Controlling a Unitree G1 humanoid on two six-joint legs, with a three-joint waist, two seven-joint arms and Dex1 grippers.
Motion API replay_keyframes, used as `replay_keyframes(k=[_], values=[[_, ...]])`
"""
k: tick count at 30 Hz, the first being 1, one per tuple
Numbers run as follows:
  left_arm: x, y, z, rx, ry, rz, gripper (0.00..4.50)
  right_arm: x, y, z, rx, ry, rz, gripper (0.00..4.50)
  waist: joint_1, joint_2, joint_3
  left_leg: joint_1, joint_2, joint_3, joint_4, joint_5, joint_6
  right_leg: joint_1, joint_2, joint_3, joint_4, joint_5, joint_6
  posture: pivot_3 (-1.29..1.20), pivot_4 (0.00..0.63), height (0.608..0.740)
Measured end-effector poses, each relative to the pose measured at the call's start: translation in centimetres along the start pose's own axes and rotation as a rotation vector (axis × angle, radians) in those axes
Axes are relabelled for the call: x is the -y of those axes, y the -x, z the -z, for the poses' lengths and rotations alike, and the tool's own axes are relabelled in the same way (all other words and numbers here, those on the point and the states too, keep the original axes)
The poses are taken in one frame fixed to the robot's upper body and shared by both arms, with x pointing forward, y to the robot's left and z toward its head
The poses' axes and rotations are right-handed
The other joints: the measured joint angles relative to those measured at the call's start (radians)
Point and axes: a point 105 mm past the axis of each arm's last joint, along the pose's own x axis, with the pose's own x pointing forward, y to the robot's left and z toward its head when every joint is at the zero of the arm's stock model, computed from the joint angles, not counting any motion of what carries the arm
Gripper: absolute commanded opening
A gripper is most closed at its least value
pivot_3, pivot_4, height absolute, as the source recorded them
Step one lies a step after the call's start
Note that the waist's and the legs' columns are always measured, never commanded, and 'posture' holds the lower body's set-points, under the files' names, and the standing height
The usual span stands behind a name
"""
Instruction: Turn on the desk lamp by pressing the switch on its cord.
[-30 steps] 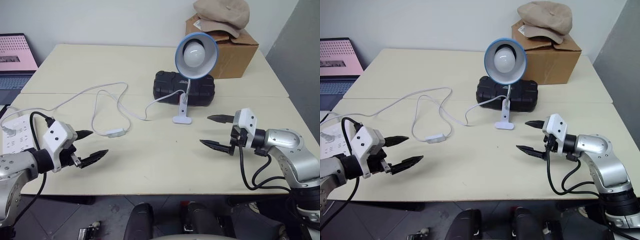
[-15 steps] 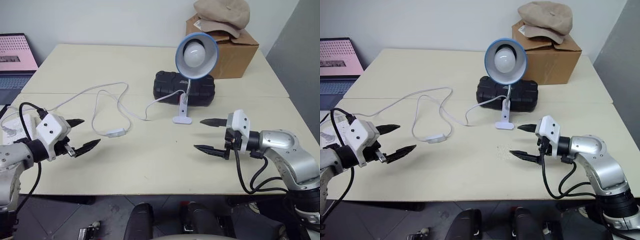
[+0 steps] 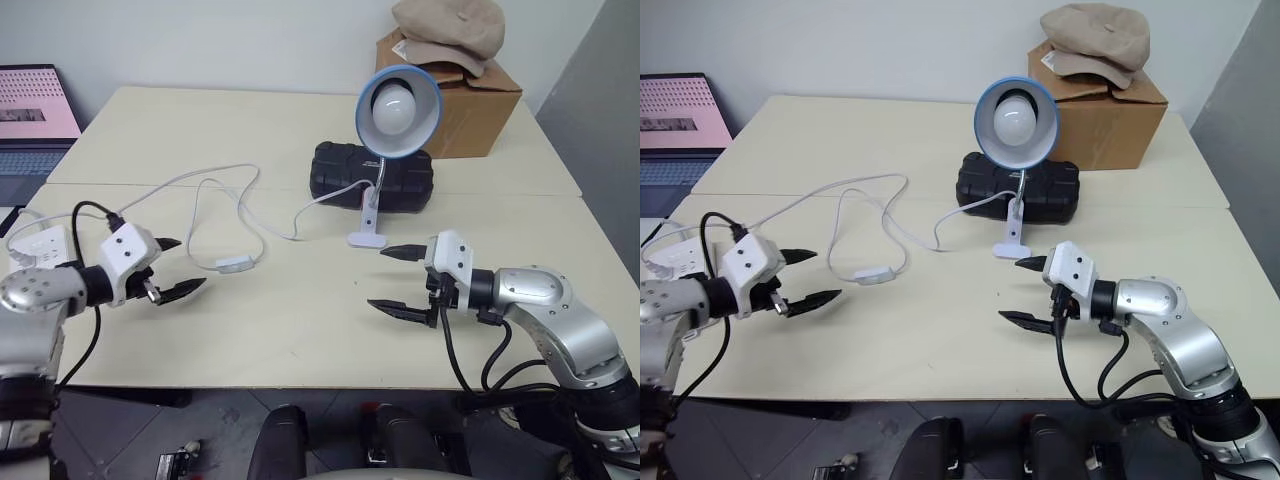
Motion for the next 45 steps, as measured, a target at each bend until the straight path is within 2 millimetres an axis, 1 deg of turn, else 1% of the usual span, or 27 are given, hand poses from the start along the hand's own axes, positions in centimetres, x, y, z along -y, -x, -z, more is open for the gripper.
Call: replay_keyframes(k=[3, 6, 10, 12, 13, 14, 15, 16, 20, 21, 22, 26, 29, 31, 36, 39, 41, 45], values=[[0.4, -1.5, 0.5, -0.021, -0.009, 0.078, 4.45, -0.1, -0.2, -0.1, 0.003, 0.002, 0.002, 4.5, 0.0, 0.0, 0.0, -0.001, 0.0, 0.0, 0.0, 0.0, 0.0, 0.0, 0.001, 0.0, 0.0, 0.0, 0.0, 0.0, 0.15, 0.74], [0.1, -2.0, 0.8, -0.045, -0.032, 0.105, 4.45, 0.0, -0.1, 0.0, -0.001, 0.006, 0.008, 4.5, -0.001, 0.0, 0.0, -0.001, 0.0, 0.0, 0.001, 0.0, 0.0, 0.0, 0.001, 0.0, 0.0, 0.0, 0.0, 0.0, 0.15, 0.74], [-0.5, -2.8, 0.7, -0.043, -0.047, 0.113, 4.45, 0.0, -0.1, 0.0, -0.006, 0.011, 0.012, 4.5, -0.001, 0.0, 0.0, -0.001, 0.0, -0.001, 0.001, 0.0, 0.0, 0.0, 0.001, 0.0, 0.0, 0.0, 0.0, 0.0, 0.15, 0.74], [-0.5, -3.0, 0.7, -0.044, -0.054, 0.127, 4.08, 0.0, -0.1, -0.1, -0.005, 0.013, 0.011, 4.5, -0.002, 0.0, 0.0, -0.001, 0.0, 0.0, 0.001, 0.0, 0.0, 0.0, 0.001, 0.0, 0.0, 0.0, 0.001, 0.0, 0.15, 0.74], [-0.5, -3.0, 0.7, -0.043, -0.059, 0.132, 3.98, -0.1, -0.1, 0.0, -0.005, 0.012, 0.011, 4.5, -0.002, 0.0, 0.0, -0.001, 0.0, 0.0, 0.001, 0.0, 0.0, 0.0, 0.001, 0.0, 0.0, 0.0, 0.001, 0.0, 0.15, 0.74], [-0.4, -2.9, 0.8, -0.043, -0.059, 0.146, 3.68, -0.1, -0.1, 0.0, -0.005, 0.012, 0.011, 4.5, -0.002, 0.0, 0.0, -0.001, 0.0, -0.001, 0.001, 0.0, 0.0, 0.0, 0.001, 0.0, 0.0, 0.0, 0.001, 0.0, 0.15, 0.74], [-0.3, -3.0, 0.8, -0.041, -0.061, 0.155, 3.54, -0.1, -0.1, 0.0, -0.005, 0.012, 0.011, 4.5, -0.002, 0.0, 0.0, -0.001, 0.0, -0.001, 0.001, 0.0, 0.0, 0.0, 0.001, 0.0, 0.0, 0.0, 0.001, 0.0, 0.15, 0.74], [-0.2, -3.0, 0.8, -0.041, -0.059, 0.163, 3.25, -0.1, -0.1, 0.0, -0.005, 0.012, 0.011, 4.5, -0.002, 0.0, 0.0, -0.001, 0.0, -0.001, 0.001, 0.0, 0.0, 0.0, 0.001, 0.0, 0.001, 0.0, 0.001, 0.0, 0.15, 0.74], [0.1, -3.1, 0.9, -0.041, -0.056, 0.185, 2.46, 0.0, -0.1, 0.0, -0.006, 0.013, 0.012, 4.5, -0.003, 0.0, 0.0, -0.001, 0.0, -0.001, 0.002, 0.0, 0.0, 0.0, 0.001, 0.0, 0.001, 0.0, 0.001, 0.0, 0.15, 0.74], [0.1, -3.1, 0.9, -0.042, -0.056, 0.191, 2.35, 0.0, -0.1, 0.0, -0.007, 0.014, 0.012, 4.5, -0.003, 0.0, 0.0, -0.001, 0.0, -0.001, 0.002, 0.0, 0.0, 0.0, 0.001, 0.0, 0.001, 0.001, 0.001, 0.0, 0.15, 0.74], [0.1, -3.1, 0.9, -0.042, -0.056, 0.192, 2.02, 0.0, -0.1, 0.0, -0.007, 0.014, 0.012, 4.5, -0.003, 0.0, 0.0, -0.001, 0.0, -0.001, 0.002, 0.0, 0.0, 0.0, 0.001, 0.0, 0.001, 0.001, 0.001, 0.0, 0.15, 0.74], [0.4, -3.1, 0.8, -0.041, -0.059, 0.202, 1.25, 0.0, -0.1, -0.1, -0.008, 0.017, 0.01, 4.5, -0.003, 0.0, 0.0, -0.001, 0.0, -0.001, 0.002, 0.0, 0.0, 0.0, 0.001, 0.0, 0.001, 0.001, 0.001, 0.0, 0.15, 0.74], [0.9, -3.1, 0.5, -0.031, -0.062, 0.229, 0.55, 0.0, -0.1, -0.1, -0.008, 0.018, 0.009, 4.5, -0.003, 0.0, 0.0, -0.001, 0.0, -0.001, 0.002, 0.0, 0.0, 0.0, 0.001, 0.0, 0.001, 0.001, 0.001, 0.0, 0.15, 0.74], [1.5, -3.1, 0.1, -0.018, -0.066, 0.247, 0.38, 0.0, 0.0, -0.1, -0.011, 0.019, 0.009, 4.5, -0.003, 0.0, 0.0, -0.001, 0.0, -0.001, 0.002, 0.0, 0.0, 0.0, 0.001, 0.0, 0.001, 0.001, 0.001, 0.0, 0.15, 0.74], [3.5, -3.2, -1.3, 0.025, -0.059, 0.312, 0.38, 0.1, 0.1, 0.0, -0.017, 0.022, 0.009, 4.5, -0.003, 0.0, 0.0, -0.001, 0.0, -0.001, 0.002, 0.0, 0.0, 0.0, 0.001, 0.0, 0.001, 0.001, 0.001, 0.0, 0.15, 0.74], [4.2, -3.4, -3.2, 0.07, -0.065, 0.337, 0.38, 0.2, 0.4, 0.1, -0.023, 0.02, 0.015, 4.5, -0.003, 0.0, 0.0, -0.001, 0.0, -0.001, 0.002, 0.0, 0.0, 0.0, 0.001, 0.0, 0.001, 0.001, 0.001, 0.0, 0.15, 0.74], [4.8, -3.7, -4.8, 0.111, -0.076, 0.357, 0.38, 0.4, 0.7, 0.0, -0.022, 0.022, 0.024, 4.5, -0.001, 0.0, 0.0, -0.001, 0.0, -0.001, 0.003, 0.0, 0.0, 0.001, 0.001, 0.0, 0.001, 0.001, 0.002, 0.0, 0.15, 0.74], [6.3, -4.9, -8.0, 0.167, -0.129, 0.414, 0.38, 0.0, 1.1, -0.6, -0.019, 0.024, 0.001, 4.5, -0.001, 0.0, 0.0, -0.001, 0.0, -0.001, 0.003, 0.0, 0.0, 0.001, 0.001, 0.001, 0.001, 0.001, 0.002, 0.0, 0.15, 0.74]])
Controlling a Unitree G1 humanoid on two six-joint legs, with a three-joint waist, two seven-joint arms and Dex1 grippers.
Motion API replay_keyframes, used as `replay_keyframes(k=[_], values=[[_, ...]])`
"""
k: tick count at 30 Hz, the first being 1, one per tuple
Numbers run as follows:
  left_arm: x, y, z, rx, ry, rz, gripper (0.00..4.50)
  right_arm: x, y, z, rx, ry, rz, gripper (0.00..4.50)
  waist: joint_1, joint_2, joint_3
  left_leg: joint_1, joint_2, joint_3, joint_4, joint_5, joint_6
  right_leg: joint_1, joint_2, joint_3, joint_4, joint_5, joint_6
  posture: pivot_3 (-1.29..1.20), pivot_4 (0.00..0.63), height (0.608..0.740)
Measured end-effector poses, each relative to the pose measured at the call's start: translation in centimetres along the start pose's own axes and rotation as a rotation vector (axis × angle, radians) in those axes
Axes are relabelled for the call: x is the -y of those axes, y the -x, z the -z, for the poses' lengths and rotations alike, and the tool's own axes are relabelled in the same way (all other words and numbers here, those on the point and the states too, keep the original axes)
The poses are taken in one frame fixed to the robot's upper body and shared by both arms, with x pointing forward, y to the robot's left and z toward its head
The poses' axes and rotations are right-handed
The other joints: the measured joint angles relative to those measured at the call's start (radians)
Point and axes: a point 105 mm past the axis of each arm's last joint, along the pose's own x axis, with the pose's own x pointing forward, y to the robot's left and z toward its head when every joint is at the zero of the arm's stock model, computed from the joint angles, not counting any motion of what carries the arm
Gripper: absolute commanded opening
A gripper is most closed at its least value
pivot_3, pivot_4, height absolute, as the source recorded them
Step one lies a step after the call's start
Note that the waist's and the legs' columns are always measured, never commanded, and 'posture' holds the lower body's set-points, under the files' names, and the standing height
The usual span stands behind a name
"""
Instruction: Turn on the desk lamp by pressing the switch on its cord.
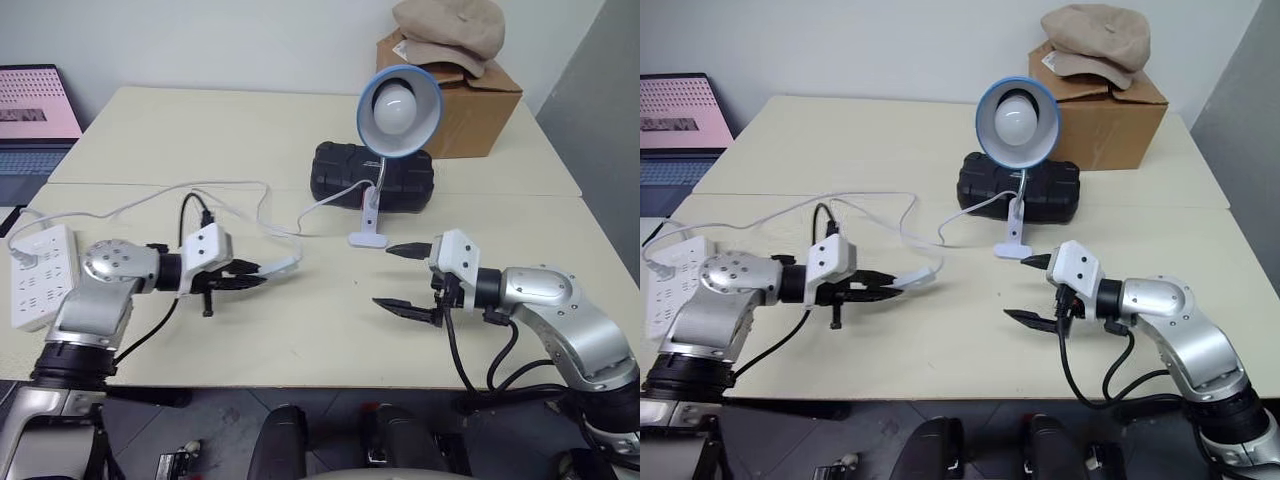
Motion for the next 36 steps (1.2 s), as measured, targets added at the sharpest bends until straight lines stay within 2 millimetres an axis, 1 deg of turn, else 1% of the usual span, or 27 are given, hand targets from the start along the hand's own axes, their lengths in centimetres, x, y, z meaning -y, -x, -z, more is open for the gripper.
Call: replay_keyframes(k=[3, 5, 8, 12, 16, 20, 27, 31, 34, 36], values=[[-0.1, -1.2, -1.8, 0.016, -0.031, 0.019, 0.38, 0.0, -0.4, -0.9, 0.003, 0.006, -0.02, 4.5, -0.003, 0.0, 0.0, 0.001, 0.0, 0.0, 0.0, 0.0, 0.0, 0.0, 0.001, 0.001, 0.0, 0.0, 0.0, 0.0, 0.15, 0.74], [-0.1, -1.8, -2.7, 0.014, -0.052, 0.027, 0.38, 0.0, -1.3, -1.9, 0.013, 0.018, -0.039, 4.5, -0.011, 0.0, 0.0, 0.002, 0.0, 0.0, 0.0, 0.0, 0.0, 0.0, 0.002, 0.003, 0.001, 0.0, 0.001, 0.0, 0.15, 0.74], [0.0, -2.2, -2.9, -0.006, -0.049, 0.026, 0.38, -0.4, -2.7, -2.8, 0.014, 0.03, -0.075, 4.5, -0.012, 0.0, 0.0, 0.001, 0.001, 0.0, 0.0, 0.0, 0.0, 0.0, 0.003, 0.002, 0.001, 0.0, 0.0, 0.0, 0.15, 0.74], [0.2, -2.7, -2.7, -0.03, -0.037, 0.021, 0.38, -0.6, -4.5, -3.3, -0.002, 0.051, -0.108, 4.5, -0.009, 0.0, 0.0, 0.001, 0.0, 0.0, 0.0, 0.0, 0.0, -0.001, 0.002, 0.003, 0.0, 0.0, 0.0, 0.0, 0.15, 0.74], [0.8, -3.2, -2.6, -0.033, -0.032, 0.022, 0.38, -0.6, -6.1, -2.9, -0.046, 0.073, -0.13, 4.5, -0.006, 0.0, 0.0, 0.0, 0.0, 0.001, 0.0, 0.0, 0.0, -0.001, 0.001, 0.003, 0.0, 0.0, 0.001, 0.0, 0.15, 0.74], [1.2, -3.4, -2.3, -0.041, -0.02, 0.024, 0.38, -0.5, -7.2, -2.5, -0.076, 0.088, -0.139, 4.5, -0.005, 0.0, 0.0, 0.001, 0.0, 0.001, 0.0, 0.0, 0.0, -0.001, 0.001, 0.002, 0.001, 0.0, 0.001, 0.0, 0.15, 0.74], [1.5, -3.5, -2.0, -0.047, -0.023, 0.021, 0.38, -0.2, -8.2, -1.1, -0.126, 0.11, -0.153, 4.5, -0.004, 0.0, 0.0, 0.0, 0.0, 0.001, 0.0, 0.0, 0.0, -0.001, 0.001, 0.003, 0.001, 0.0, 0.001, 0.0, 0.15, 0.74], [1.5, -3.5, -2.1, -0.042, -0.036, 0.02, 0.38, 0.2, -8.4, -1.0, -0.131, 0.128, -0.154, 4.5, -0.005, 0.0, 0.0, 0.001, 0.0, 0.001, 0.0, 0.0, 0.0, -0.001, 0.001, 0.002, 0.001, 0.0, 0.001, 0.0, 0.15, 0.74], [1.6, -3.6, -2.1, -0.039, -0.037, 0.021, 0.38, 0.4, -8.6, -1.1, -0.132, 0.138, -0.152, 4.0, -0.005, 0.0, 0.0, 0.001, 0.0, 0.0, 0.0, 0.0, 0.0, -0.001, 0.001, 0.002, 0.001, 0.0, 0.001, 0.0, 0.15, 0.74], [1.7, -3.6, -2.0, -0.038, -0.035, 0.022, 0.38, 0.3, -8.7, -1.0, -0.131, 0.137, -0.156, 3.53, -0.005, 0.0, 0.0, 0.001, 0.0, 0.001, 0.0, 0.0, 0.0, -0.001, 0.001, 0.003, 0.001, 0.0, 0.001, 0.0, 0.15, 0.74]])
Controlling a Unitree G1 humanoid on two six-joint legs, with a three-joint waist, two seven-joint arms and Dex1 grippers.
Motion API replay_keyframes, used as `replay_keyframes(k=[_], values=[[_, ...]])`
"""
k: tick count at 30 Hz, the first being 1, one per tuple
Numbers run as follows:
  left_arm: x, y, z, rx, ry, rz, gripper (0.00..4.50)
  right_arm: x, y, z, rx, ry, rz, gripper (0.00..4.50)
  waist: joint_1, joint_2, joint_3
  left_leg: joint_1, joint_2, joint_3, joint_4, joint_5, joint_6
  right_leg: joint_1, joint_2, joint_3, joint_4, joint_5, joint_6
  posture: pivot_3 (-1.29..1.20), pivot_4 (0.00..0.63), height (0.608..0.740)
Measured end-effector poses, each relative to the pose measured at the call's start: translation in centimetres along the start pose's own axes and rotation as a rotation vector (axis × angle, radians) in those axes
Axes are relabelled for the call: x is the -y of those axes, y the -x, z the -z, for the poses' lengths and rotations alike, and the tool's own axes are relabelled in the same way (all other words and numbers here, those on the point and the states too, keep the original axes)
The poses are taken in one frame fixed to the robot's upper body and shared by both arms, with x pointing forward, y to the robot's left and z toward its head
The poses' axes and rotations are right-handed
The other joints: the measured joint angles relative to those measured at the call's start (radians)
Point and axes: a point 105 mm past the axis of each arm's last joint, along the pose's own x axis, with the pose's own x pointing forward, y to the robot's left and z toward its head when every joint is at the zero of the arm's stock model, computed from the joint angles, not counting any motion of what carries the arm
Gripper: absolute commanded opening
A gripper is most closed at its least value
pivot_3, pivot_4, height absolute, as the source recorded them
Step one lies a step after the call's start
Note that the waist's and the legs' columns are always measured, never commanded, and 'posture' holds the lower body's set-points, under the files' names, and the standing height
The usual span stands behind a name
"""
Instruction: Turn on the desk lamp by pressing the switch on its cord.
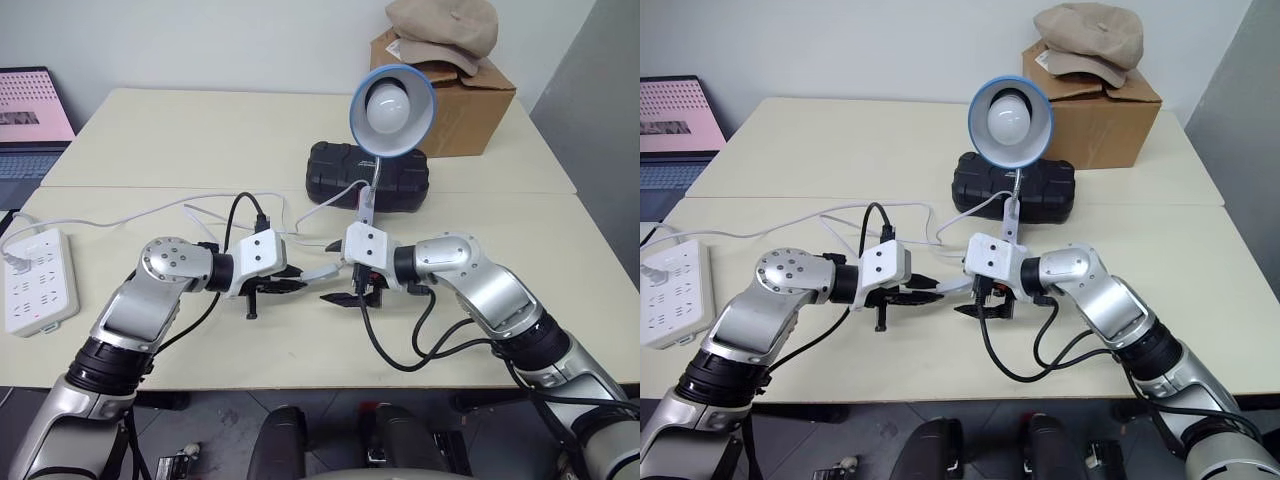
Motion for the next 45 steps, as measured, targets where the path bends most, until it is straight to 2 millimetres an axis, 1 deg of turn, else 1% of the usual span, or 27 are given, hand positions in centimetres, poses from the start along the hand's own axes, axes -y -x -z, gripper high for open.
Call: replay_keyframes(k=[5, 9, 11, 14, 16, 24, 26, 27, 29, 33, 34, 35, 36, 37, 41, 43, 44, 45], values=[[0.0, 0.0, 0.0, 0.003, -0.001, -0.002, 0.38, 0.1, -0.3, 0.2, -0.006, 0.001, 0.001, 2.52, 0.0, 0.0, 0.0, 0.0, 0.0, 0.0, 0.0, 0.0, 0.0, 0.0, 0.0, 0.0, 0.0, 0.0, 0.0, 0.0, 0.15, 0.74], [0.0, -0.1, -0.1, 0.006, -0.002, -0.005, 0.38, 0.2, -0.3, 0.3, -0.011, 0.022, 0.01, 1.53, 0.0, 0.0, 0.0, 0.0, 0.0, 0.0, 0.0, 0.0, 0.0, 0.0, 0.0, 0.0, 0.0, 0.0, 0.0, 0.0, 0.15, 0.74], [0.0, -0.1, 0.0, 0.004, 0.0, -0.005, 0.38, 0.4, -0.3, 0.4, -0.017, 0.033, 0.015, 0.93, 0.0, 0.0, 0.0, 0.0, 0.0, 0.0, 0.0, 0.0, 0.0, 0.0, 0.0, 0.0, 0.0, 0.0, 0.0, 0.0, 0.15, 0.74], [-0.1, -0.1, -0.1, 0.006, -0.002, -0.015, 0.38, 0.2, -0.4, 0.4, -0.018, 0.049, 0.007, 0.26, 0.0, 0.0, 0.0, 0.0, 0.0, 0.0, 0.0, 0.0, 0.0, 0.0, 0.0, 0.0, 0.0, 0.0, 0.0, 0.0, 0.15, 0.74], [-0.2, -0.1, -0.1, 0.006, -0.003, -0.017, 0.38, 0.2, -0.4, 0.3, -0.015, 0.061, 0.001, 0.0, 0.0, 0.0, 0.0, 0.0, 0.0, 0.0, 0.0, 0.0, 0.0, 0.0, 0.0, 0.0, 0.0, 0.0, 0.0, 0.0, 0.15, 0.74], [-0.3, -0.1, -0.3, 0.009, -0.006, -0.018, 0.38, 0.0, -0.6, 0.0, 0.003, 0.072, -0.01, 0.0, 0.0, 0.0, 0.0, 0.0, 0.0, 0.0, 0.0, 0.0, 0.0, 0.0, 0.0, 0.0, 0.0, 0.0, 0.0, 0.0, 0.15, 0.74], [-0.3, -0.1, -0.4, 0.011, -0.012, -0.018, 0.38, 0.0, -0.5, -0.2, 0.019, 0.079, -0.007, 0.39, 0.0, 0.0, 0.0, 0.0, 0.0, 0.0, 0.0, 0.0, 0.0, 0.0, 0.0, 0.0, 0.0, 0.0, 0.0, 0.0, 0.15, 0.74], [-0.3, -0.1, -0.4, 0.011, -0.013, -0.018, 0.38, 0.1, -0.4, -0.3, 0.027, 0.077, -0.002, 0.47, 0.0, 0.0, 0.0, 0.0, 0.0, 0.0, 0.0, 0.0, 0.0, 0.0, 0.0, 0.0, 0.0, 0.0, 0.0, 0.0, 0.15, 0.74], [-0.3, -0.1, -0.5, 0.012, -0.029, -0.019, 0.38, 0.3, -0.1, -0.3, 0.044, 0.059, 0.01, 0.98, 0.0, 0.0, 0.0, 0.0, 0.0, 0.0, 0.0, 0.0, 0.0, 0.0, 0.0, 0.0, 0.0, 0.0, 0.0, 0.0, 0.15, 0.74], [-0.3, -0.2, -0.2, -0.001, -0.06, -0.02, 0.38, 0.3, 1.2, 0.7, 0.029, 0.028, 0.018, 1.88, 0.002, 0.0, 0.0, 0.0, 0.0, 0.0, 0.0, 0.0, 0.0, 0.0, 0.0, 0.0, 0.0, 0.0, 0.0, 0.0, 0.15, 0.74], [-0.3, -0.2, -0.1, -0.004, -0.064, -0.019, 0.38, 0.2, 1.6, 1.1, 0.02, 0.018, 0.023, 2.17, 0.002, 0.0, 0.0, 0.0, 0.0, 0.0, 0.0, 0.0, 0.0, 0.0, 0.0, 0.0, 0.0, 0.0, 0.0, 0.0, 0.15, 0.74], [-0.4, -0.3, 0.2, -0.014, -0.065, -0.021, 0.38, -0.1, 2.3, 1.6, 0.008, 0.005, 0.025, 2.47, 0.002, 0.0, 0.0, 0.0, 0.0, 0.0, 0.0, 0.0, 0.0, 0.0, 0.0, 0.0, 0.0, 0.0, 0.0, 0.0, 0.15, 0.74], [-0.5, -0.2, 0.7, -0.024, -0.054, -0.024, 0.38, -0.4, 2.9, 2.0, -0.006, -0.007, 0.023, 2.64, 0.002, 0.0, 0.0, 0.0, 0.0, 0.0, 0.0, 0.0, 0.0, 0.0, 0.0, 0.0, 0.0, 0.0, 0.0, 0.0, 0.15, 0.74], [-0.5, -0.4, 1.4, -0.041, -0.041, -0.022, 0.38, -0.6, 3.5, 2.5, -0.02, -0.031, 0.027, 2.89, 0.002, 0.0, 0.0, 0.0, 0.0, 0.0, 0.0, 0.0, 0.0, 0.0, 0.0, 0.0, 0.0, 0.0, 0.0, 0.0, 0.15, 0.74], [-0.7, -0.8, 2.2, -0.049, -0.023, -0.021, 0.38, -1.3, 4.4, 3.0, -0.041, -0.054, 0.043, 3.77, 0.002, 0.0, 0.0, 0.0, 0.0, 0.0, 0.0, 0.0, 0.0, 0.0, 0.0, 0.0, 0.0, 0.0, 0.0, 0.0, 0.15, 0.74], [-0.8, -0.9, 2.8, -0.065, -0.011, -0.02, 0.38, -1.3, 4.7, 3.3, -0.048, -0.062, 0.078, 4.18, 0.001, 0.0, 0.0, 0.0, 0.0, 0.0, 0.0, 0.0, 0.0, 0.0, 0.0, 0.0, 0.0, 0.0, 0.0, 0.0, 0.15, 0.74], [-0.9, -1.0, 3.2, -0.074, -0.005, -0.024, 0.38, -1.2, 4.8, 3.4, -0.055, -0.067, 0.095, 4.49, 0.002, 0.0, 0.0, 0.0, 0.0, 0.0, 0.0, 0.0, 0.0, 0.0, 0.0, 0.0, 0.0, 0.0, 0.0, 0.0, 0.15, 0.74], [-1.1, -1.3, 3.4, -0.076, -0.001, -0.028, 0.38, -1.2, 4.8, 3.6, -0.061, -0.073, 0.108, 4.49, 0.002, 0.0, 0.0, 0.0, 0.0, 0.0, 0.0, 0.0, 0.0, 0.0, 0.0, 0.0, 0.0, 0.0, 0.0, 0.0, 0.15, 0.74]])
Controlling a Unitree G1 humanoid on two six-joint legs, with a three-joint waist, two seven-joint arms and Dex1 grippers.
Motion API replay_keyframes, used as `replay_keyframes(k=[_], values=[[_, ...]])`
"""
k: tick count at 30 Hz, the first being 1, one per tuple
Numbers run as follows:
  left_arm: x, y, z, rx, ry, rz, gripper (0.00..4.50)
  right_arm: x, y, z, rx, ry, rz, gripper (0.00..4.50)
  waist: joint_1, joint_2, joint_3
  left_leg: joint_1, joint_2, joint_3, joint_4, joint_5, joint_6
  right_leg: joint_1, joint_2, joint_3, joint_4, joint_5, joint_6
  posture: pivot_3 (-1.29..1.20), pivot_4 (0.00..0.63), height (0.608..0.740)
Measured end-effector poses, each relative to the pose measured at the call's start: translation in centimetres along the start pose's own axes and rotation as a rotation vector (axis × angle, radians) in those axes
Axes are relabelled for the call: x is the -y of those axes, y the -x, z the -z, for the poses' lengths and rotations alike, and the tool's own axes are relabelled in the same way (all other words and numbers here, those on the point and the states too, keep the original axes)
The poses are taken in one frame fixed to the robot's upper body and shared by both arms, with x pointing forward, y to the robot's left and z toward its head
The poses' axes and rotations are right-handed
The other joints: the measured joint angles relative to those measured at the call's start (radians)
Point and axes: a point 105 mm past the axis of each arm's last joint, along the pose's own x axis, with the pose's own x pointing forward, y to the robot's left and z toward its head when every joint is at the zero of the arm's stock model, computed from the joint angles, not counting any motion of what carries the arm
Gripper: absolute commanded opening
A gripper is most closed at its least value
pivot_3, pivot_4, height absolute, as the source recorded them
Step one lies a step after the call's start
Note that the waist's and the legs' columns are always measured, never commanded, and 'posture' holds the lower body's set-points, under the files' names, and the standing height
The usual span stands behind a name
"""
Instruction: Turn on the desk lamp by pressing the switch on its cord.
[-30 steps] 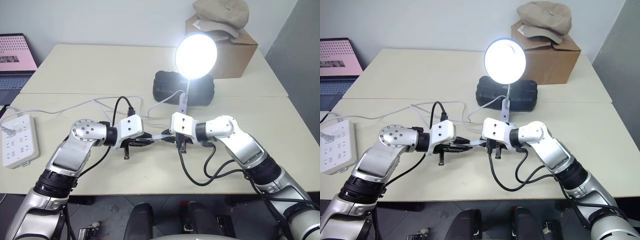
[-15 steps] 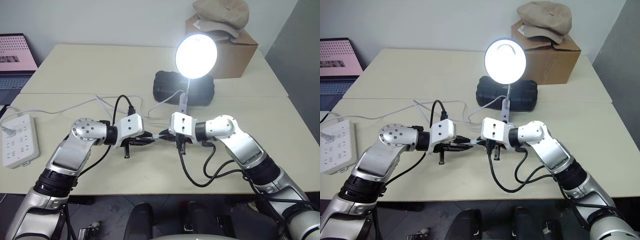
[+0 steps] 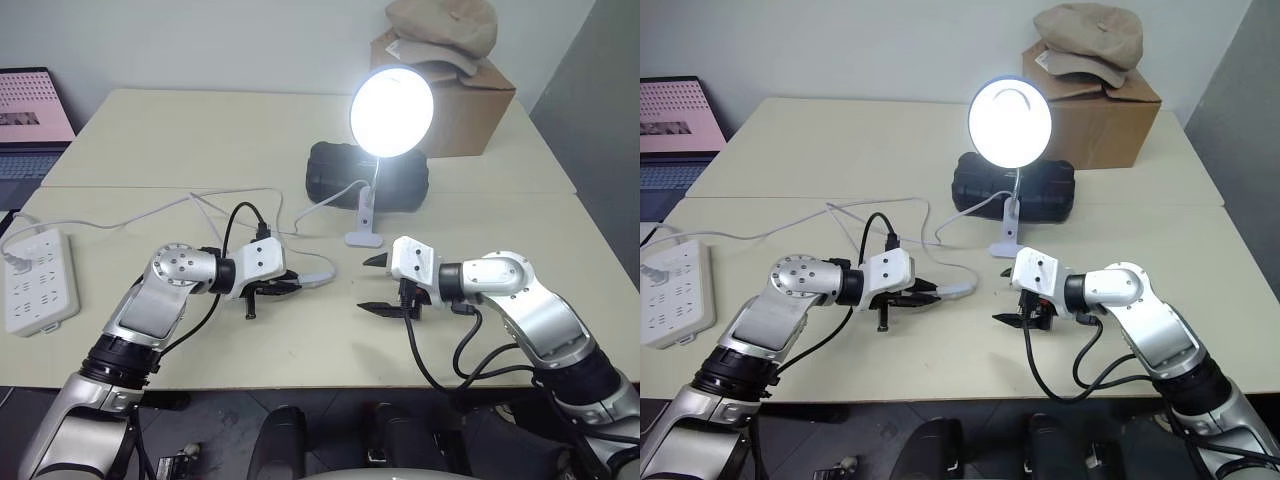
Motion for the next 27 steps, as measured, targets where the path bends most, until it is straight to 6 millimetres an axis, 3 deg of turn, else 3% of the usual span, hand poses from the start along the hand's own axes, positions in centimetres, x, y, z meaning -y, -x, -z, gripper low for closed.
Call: replay_keyframes(k=[2, 4, 12, 16, 21, 24, 27], values=[[-0.1, -0.1, 0.2, -0.004, 0.0, -0.003, 0.38, 0.1, 0.0, 0.1, -0.004, -0.003, 0.009, 4.49, 0.0, 0.0, 0.0, 0.0, 0.0, 0.0, 0.0, 0.0, 0.0, 0.0, 0.0, 0.0, 0.0, 0.0, 0.0, 0.0, 0.15, 0.74], [-0.5, -0.2, 0.3, -0.002, 0.002, -0.011, 1.08, -0.1, 0.2, 0.4, -0.009, -0.015, 0.032, 4.5, 0.0, 0.0, 0.0, 0.0, 0.0, 0.0, 0.0, 0.0, 0.0, 0.0, 0.0, 0.0, 0.0, 0.0, 0.0, 0.0, 0.15, 0.74], [-0.8, -0.1, -0.1, 0.017, -0.005, -0.025, 2.74, 0.2, 0.4, 0.4, -0.014, -0.021, 0.058, 4.5, 0.0, 0.0, 0.0, 0.0, 0.0, 0.0, 0.0, 0.0, 0.0, 0.0, 0.0, 0.0, 0.0, 0.0, 0.0, 0.0, 0.15, 0.74], [0.1, 2.6, -0.4, 0.061, 0.005, -0.052, 3.49, 0.2, 0.5, 0.5, -0.02, -0.019, 0.055, 4.5, -0.01, 0.0, 0.0, 0.0, 0.001, 0.0, -0.001, 0.0, 0.0, -0.001, 0.0, 0.001, -0.001, 0.0, 0.0, 0.0, 0.15, 0.74], [1.2, 6.3, -0.7, 0.062, 0.034, -0.096, 3.49, 0.7, 0.9, 0.7, -0.015, -0.018, 0.056, 4.5, -0.008, 0.0, 0.0, 0.0, 0.001, 0.0, -0.001, 0.0, 0.0, 0.0, 0.0, 0.0, -0.001, 0.0, 0.0, 0.0, 0.15, 0.74], [2.1, 8.1, 0.2, 0.002, 0.093, -0.143, 3.49, 1.1, 1.4, 0.6, 0.014, -0.006, 0.053, 4.5, -0.008, 0.0, 0.0, 0.0, 0.0, 0.0, -0.001, 0.0, 0.0, 0.0, -0.001, 0.0, -0.001, 0.0, 0.0, 0.0, 0.15, 0.74], [3.3, 10.5, 0.5, -0.007, 0.159, -0.264, 3.49, 1.8, 2.8, 0.5, 0.05, 0.039, 0.056, 4.5, -0.005, 0.0, 0.0, 0.001, 0.001, 0.0, -0.001, 0.0, 0.0, 0.0, -0.001, 0.0, -0.002, 0.0, 0.0, 0.0, 0.15, 0.74]])
